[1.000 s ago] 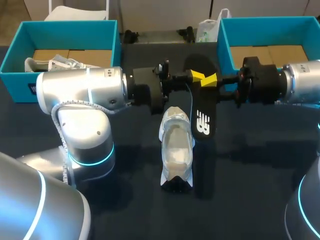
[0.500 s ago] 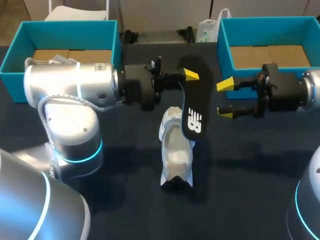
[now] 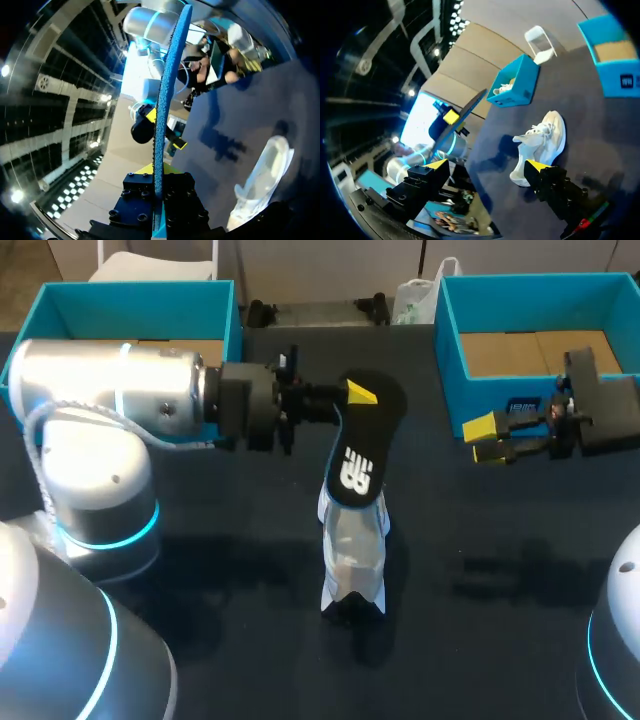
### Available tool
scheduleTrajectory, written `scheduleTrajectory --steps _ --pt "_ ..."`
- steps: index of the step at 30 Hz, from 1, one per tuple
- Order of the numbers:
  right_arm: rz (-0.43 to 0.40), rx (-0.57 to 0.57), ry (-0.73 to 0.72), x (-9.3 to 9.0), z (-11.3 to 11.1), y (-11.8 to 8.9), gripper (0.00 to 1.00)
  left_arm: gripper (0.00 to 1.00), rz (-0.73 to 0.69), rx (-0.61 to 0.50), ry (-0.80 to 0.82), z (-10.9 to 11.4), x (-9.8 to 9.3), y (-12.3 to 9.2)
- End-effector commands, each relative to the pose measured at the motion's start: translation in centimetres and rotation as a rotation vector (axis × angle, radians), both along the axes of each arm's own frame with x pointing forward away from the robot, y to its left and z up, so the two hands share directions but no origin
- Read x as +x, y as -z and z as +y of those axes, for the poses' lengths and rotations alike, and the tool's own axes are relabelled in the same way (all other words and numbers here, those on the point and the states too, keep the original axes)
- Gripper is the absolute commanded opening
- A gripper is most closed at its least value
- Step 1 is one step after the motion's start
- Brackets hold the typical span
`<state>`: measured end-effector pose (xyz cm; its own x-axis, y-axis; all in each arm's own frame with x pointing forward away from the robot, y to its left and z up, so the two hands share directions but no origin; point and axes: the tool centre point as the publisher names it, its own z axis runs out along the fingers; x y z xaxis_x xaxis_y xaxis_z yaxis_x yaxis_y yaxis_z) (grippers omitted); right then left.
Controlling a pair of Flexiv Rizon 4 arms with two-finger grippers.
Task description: Take the shoe out of the shoebox, open the shoe tongue, remove and reinsert the insole, then place the shoe into the shoebox
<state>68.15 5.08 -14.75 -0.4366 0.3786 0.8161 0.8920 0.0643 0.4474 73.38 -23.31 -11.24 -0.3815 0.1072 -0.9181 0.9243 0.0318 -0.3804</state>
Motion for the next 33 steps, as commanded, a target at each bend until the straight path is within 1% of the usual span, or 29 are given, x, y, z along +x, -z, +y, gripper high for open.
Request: scheduleTrajectory --steps 1,3,33 --pt "-0.194 -0.093 -0.115 -0.59 -0.22 -0.73 1.00 0.00 0.102 0.108 0.032 0.99 -0.37 -0.97" --pt "-0.194 -0.093 -0.115 -0.59 -0.22 -0.73 1.00 0.00 0.141 0.134 0.025 0.97 -0.61 -1.16" --pt "-0.194 -0.093 -0.115 -0.59 -0.22 -0.73 1.00 0.00 0.141 0.134 0.025 0.97 -0.61 -1.16"
